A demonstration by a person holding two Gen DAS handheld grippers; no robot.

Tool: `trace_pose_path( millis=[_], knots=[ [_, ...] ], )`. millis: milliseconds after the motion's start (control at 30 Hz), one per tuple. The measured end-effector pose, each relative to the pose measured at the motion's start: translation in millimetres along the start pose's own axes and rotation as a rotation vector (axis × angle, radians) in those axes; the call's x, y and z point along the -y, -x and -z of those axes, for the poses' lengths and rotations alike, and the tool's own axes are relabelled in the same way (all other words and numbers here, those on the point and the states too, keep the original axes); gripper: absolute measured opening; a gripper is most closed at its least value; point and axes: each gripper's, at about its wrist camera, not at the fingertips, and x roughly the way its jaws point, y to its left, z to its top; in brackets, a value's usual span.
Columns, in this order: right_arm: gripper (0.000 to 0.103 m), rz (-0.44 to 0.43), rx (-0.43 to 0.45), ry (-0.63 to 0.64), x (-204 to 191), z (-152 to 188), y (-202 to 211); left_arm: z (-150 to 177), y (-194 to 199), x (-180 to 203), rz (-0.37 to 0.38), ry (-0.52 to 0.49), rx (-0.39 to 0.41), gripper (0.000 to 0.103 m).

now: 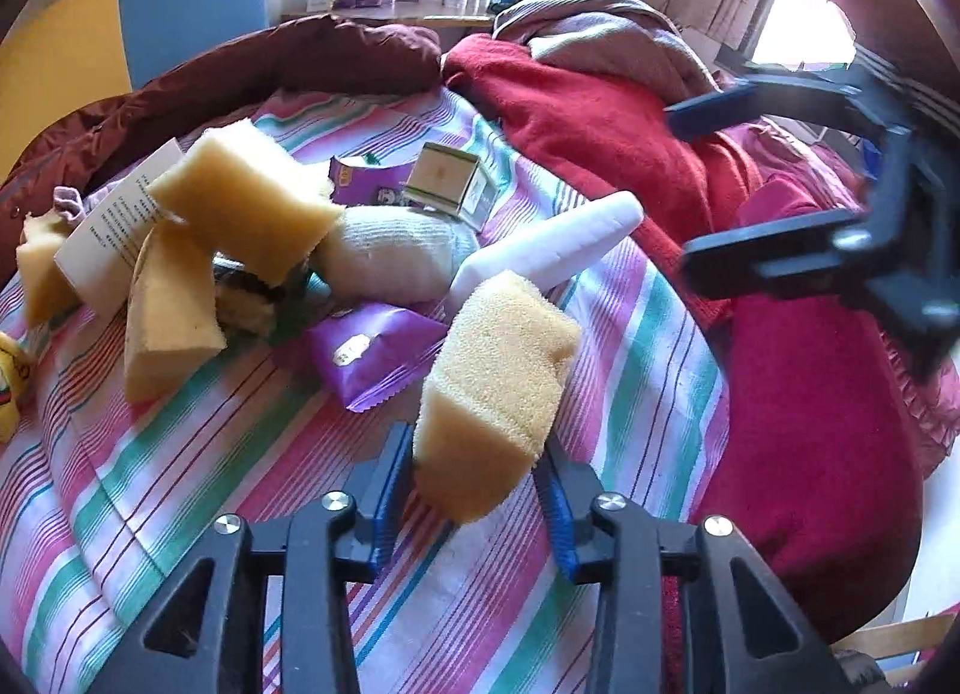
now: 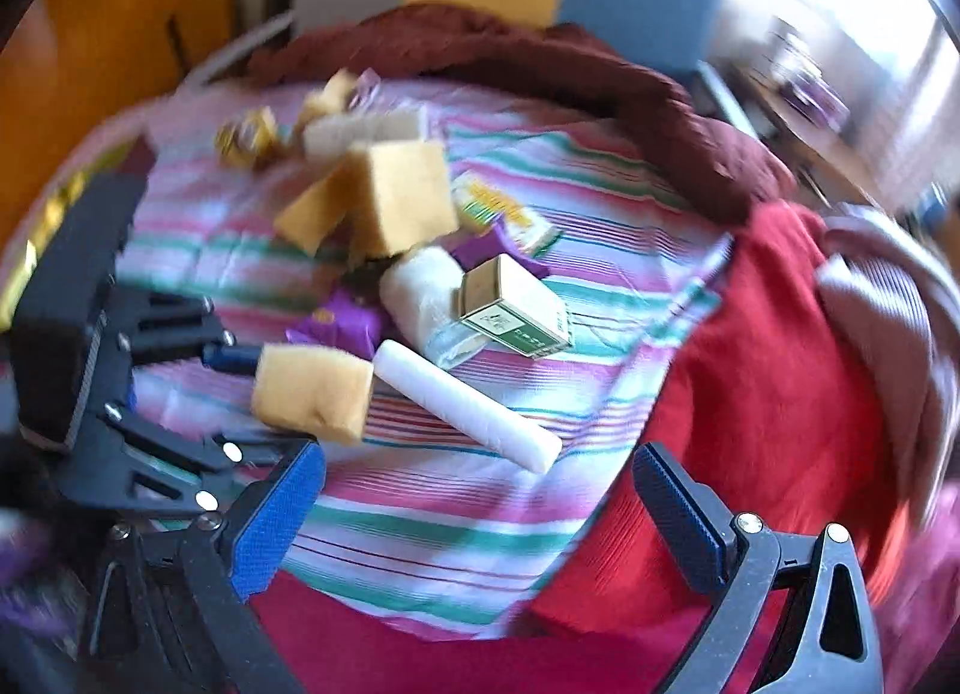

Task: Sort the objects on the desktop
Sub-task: 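Grasp the yellow sponge block with the left tool while the right tool grasps the white foam block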

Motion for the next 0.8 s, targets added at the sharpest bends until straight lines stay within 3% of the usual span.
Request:
trace_pose_path(
  millis=[200, 267, 333, 467, 667, 700, 800],
  knots=[
    [0.100, 0.035, -0.094, 0.198, -15, -17, -39, 4, 4, -4, 0.027, 0.021, 0.008, 0.034],
    [0.084, 0.050, -0.127, 0.230, -20, -20, -51, 5, 6, -5, 0.029, 0.030, 0.014, 0.034],
    [0.043, 0.069, -0.164, 0.258, -25, -19, -64, 8, 11, -6, 0.034, 0.041, 0.022, 0.034],
    [0.035, 0.089, -0.164, 0.253, -34, -10, -67, 19, 25, -12, 0.021, 0.070, 0.042, 0.034],
    [0.035, 0.069, -0.112, 0.215, -56, 2, -42, 38, 51, -24, 0.002, 0.139, 0.086, 0.034],
    [0.028, 0.064, -0.102, 0.209, -60, 3, -37, 42, 58, -27, -0.010, 0.153, 0.099, 0.034],
    [0.026, 0.052, -0.061, 0.187, -71, 2, -25, 54, 79, -34, -0.059, 0.195, 0.135, 0.034]
  ],
)
